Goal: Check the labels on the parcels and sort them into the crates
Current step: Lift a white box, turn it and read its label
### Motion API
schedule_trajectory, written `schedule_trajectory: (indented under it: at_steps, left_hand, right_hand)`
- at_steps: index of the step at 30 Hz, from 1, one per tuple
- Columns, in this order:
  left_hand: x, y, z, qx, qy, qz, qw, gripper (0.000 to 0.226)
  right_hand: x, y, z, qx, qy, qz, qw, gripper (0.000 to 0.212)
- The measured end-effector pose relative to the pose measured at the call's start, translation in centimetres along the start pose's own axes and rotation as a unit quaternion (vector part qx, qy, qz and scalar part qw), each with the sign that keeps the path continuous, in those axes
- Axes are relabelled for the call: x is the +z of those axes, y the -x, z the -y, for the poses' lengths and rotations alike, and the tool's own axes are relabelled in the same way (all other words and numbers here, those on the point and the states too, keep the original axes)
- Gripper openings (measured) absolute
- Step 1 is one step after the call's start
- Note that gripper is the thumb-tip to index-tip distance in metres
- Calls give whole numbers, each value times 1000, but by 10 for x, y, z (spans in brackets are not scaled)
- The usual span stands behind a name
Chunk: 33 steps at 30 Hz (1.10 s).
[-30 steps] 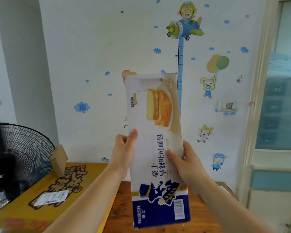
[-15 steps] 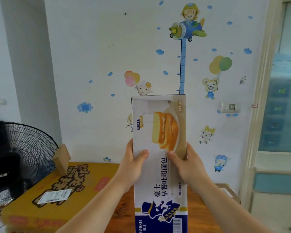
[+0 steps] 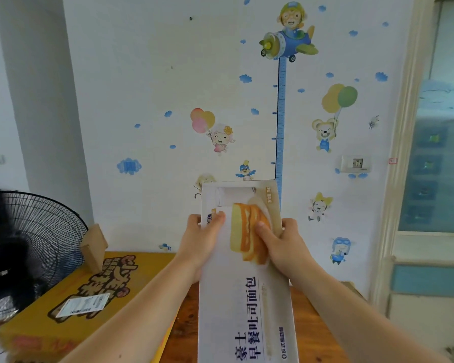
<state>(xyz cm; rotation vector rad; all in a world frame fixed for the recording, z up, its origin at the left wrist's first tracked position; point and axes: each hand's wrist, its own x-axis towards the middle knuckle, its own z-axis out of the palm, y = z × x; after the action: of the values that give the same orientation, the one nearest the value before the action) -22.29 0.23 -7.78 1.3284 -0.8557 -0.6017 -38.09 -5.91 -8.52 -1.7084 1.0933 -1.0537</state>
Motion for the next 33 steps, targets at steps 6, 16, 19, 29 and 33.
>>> schedule_trajectory:
  at_steps: [6,16,19,29,33]
  left_hand:
    - [3,4,2,36,-21,-7,999,18]
    - [-2,10,14,47,11,94,994,57]
    - [-5,9,13,72,-3,107,992,57]
    - [-4,1,5,154,-6,50,987,47]
    - [-7,-6,-3,166,-1,51,985,45]
  right_hand:
    - [5,3,-8,-28,-3,-26,999,36]
    - [-3,-13,2,-36,-62,-84,994,29]
    - [-4,-11,1,-45,-91,-40,994,20]
    - [-1,-6,-6,-62,-7,5,998,61]
    - [0,0,-20,-50,-61,98,992,78]
